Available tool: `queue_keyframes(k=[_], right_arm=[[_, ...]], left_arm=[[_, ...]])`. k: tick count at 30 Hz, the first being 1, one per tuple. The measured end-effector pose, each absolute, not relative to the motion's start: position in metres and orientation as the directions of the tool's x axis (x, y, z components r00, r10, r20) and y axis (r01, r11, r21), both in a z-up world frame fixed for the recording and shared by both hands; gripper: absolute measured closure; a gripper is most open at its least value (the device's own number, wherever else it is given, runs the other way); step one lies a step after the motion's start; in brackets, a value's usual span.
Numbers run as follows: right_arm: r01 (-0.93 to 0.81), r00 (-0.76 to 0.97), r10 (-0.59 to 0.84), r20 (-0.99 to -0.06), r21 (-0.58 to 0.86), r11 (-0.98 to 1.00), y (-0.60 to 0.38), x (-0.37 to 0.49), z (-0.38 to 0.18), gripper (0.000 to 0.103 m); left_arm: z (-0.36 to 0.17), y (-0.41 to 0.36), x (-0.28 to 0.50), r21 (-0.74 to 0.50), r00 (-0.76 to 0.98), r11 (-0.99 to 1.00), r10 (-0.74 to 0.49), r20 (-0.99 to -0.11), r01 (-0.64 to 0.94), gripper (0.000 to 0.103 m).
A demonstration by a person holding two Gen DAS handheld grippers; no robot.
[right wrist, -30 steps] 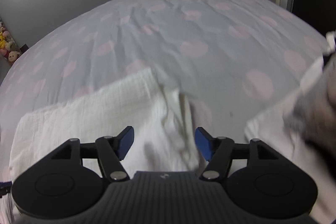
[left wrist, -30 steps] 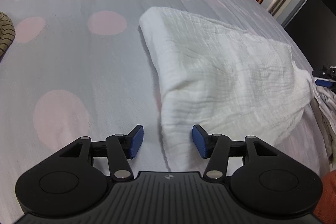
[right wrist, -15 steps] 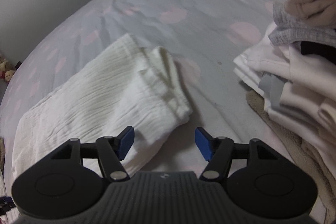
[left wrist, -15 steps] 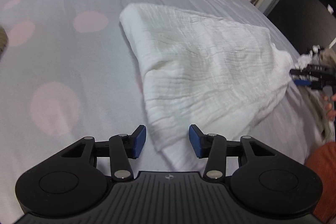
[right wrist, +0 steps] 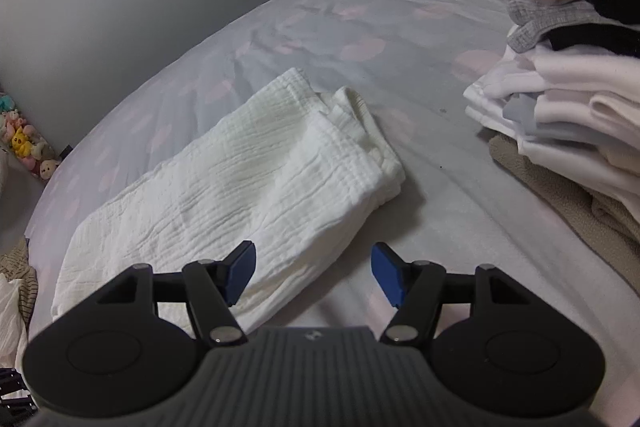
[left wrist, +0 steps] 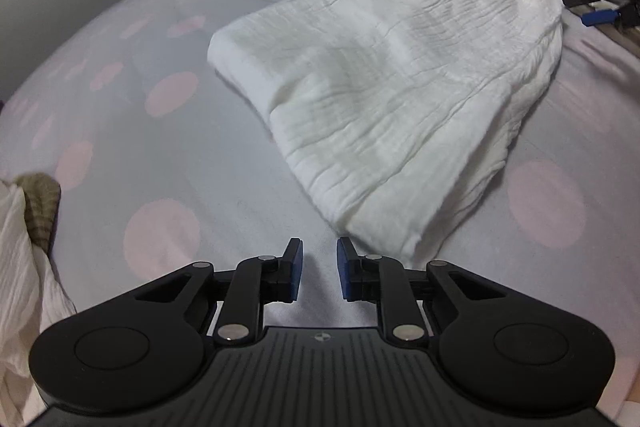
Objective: Fold clothes
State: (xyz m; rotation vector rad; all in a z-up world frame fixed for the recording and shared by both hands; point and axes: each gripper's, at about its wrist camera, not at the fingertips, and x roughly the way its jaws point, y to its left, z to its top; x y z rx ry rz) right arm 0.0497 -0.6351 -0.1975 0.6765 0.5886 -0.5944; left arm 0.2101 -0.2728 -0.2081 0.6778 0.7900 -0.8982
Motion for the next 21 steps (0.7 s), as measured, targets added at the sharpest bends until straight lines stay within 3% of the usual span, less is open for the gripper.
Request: queue_keyframes(k=[7,9,10,12,21], right_arm=[[0.648,0.677,-0.289,-0.677,0.361,0.671,-0.631,0.060,-0.206,0.036],[0.642,0.678,-0.287,-0.677,0.356,0.679,-0.629,0.062,-0.206,0.036],[0.640,0.680,-0.286,-0.676,0.356,0.681,-0.628,0.063,-0.206,0.036],[0.640,0.682,-0.286,-0.673,0.360,0.679,-0.630,0.062,-0.207,0.036],[0.636,0.715,-0.301,-0.632,0.409,0.654,-0.633,0.051,-0.201,0.036]], left_arm=[[-0.207,-0.281,0.204,0.232,0.464,0.491,-0.428,-0.775,0.840,0.087],[-0.208,-0.282,0.205,0.223,0.463,0.493,-0.441,-0.769,0.841,0.091],[-0.209,-0.283,0.205,0.220,0.459,0.492,-0.440,-0.772,0.842,0.099],[-0.207,-0.284,0.203,0.219,0.454,0.487,-0.439,-0.775,0.845,0.102],[-0.159,-0.276,0.176,0.233,0.462,0.482,-0.436,-0.773,0.844,0.103]])
